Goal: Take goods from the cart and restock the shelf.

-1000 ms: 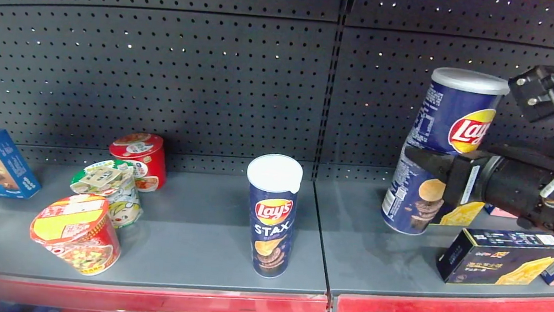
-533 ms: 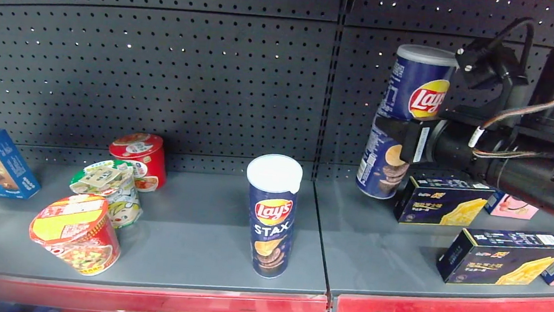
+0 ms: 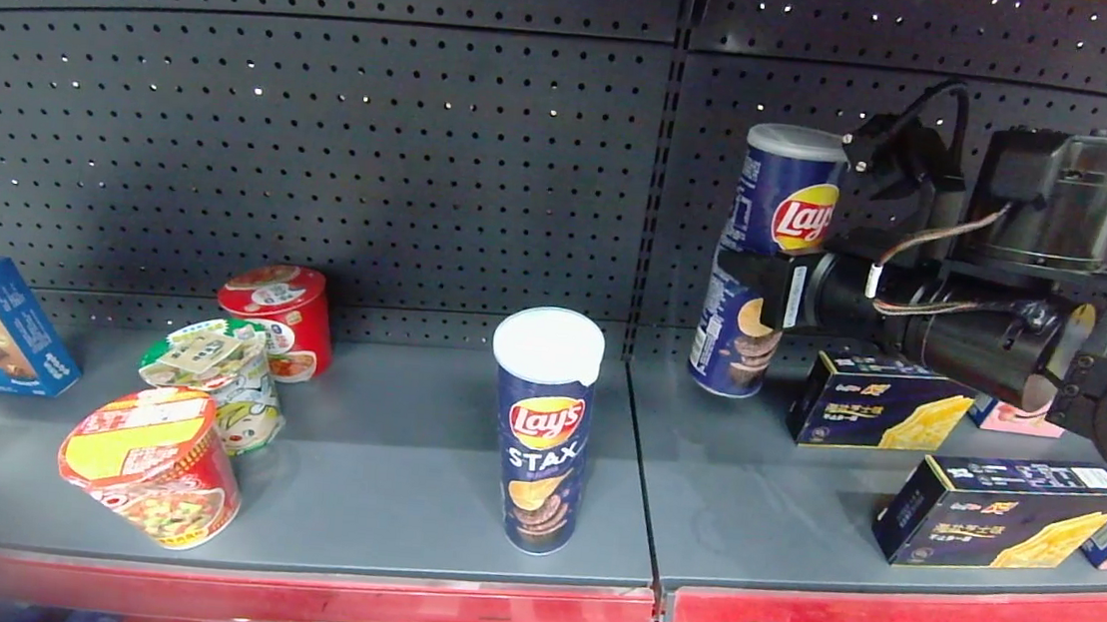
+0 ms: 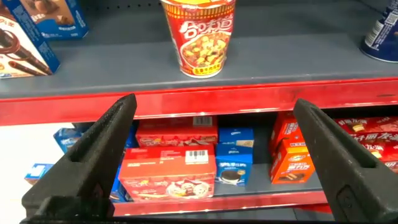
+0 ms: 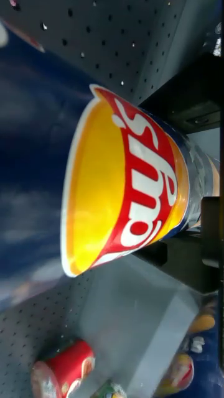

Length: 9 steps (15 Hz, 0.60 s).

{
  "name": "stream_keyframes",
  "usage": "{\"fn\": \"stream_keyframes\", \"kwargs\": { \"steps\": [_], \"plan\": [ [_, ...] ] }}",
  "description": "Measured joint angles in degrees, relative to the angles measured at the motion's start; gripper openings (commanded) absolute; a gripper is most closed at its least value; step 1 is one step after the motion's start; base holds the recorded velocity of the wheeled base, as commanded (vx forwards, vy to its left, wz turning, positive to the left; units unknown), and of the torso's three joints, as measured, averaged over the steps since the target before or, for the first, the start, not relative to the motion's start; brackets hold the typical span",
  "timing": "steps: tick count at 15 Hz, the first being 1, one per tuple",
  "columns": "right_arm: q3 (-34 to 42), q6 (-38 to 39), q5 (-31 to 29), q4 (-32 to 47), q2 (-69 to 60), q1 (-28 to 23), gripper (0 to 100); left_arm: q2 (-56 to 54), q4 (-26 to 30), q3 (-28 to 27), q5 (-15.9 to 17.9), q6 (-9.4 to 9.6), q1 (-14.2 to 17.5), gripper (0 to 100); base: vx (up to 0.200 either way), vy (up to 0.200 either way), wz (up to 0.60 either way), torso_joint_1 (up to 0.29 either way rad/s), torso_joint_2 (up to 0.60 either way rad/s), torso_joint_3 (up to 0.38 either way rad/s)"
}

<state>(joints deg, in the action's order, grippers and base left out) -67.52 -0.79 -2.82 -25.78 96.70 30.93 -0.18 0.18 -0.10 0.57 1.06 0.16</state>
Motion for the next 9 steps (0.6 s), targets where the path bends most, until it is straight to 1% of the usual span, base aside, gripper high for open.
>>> {"fn": "stream_keyframes", "kwargs": {
  "steps": [3,6,9],
  "plan": [
    [-0.7,0.2,2.2,-0.1,1.7,-0.8,0,0.0,0.0,0.0,0.0,0.00,0.0,100,0.000,0.000,0.00,0.000,0.00,0.000],
    [-1.9,1.0,4.6,-1.0,4.0,-0.2,0,0.0,0.0,0.0,0.0,-0.02,0.0,100,0.000,0.000,0.00,0.000,0.00,0.000],
    [-3.2,1.0,5.6,-3.6,7.0,0.2,0,0.0,0.0,0.0,0.0,-0.06,0.0,100,0.000,0.000,0.00,0.000,0.00,0.000]
  ]
}}
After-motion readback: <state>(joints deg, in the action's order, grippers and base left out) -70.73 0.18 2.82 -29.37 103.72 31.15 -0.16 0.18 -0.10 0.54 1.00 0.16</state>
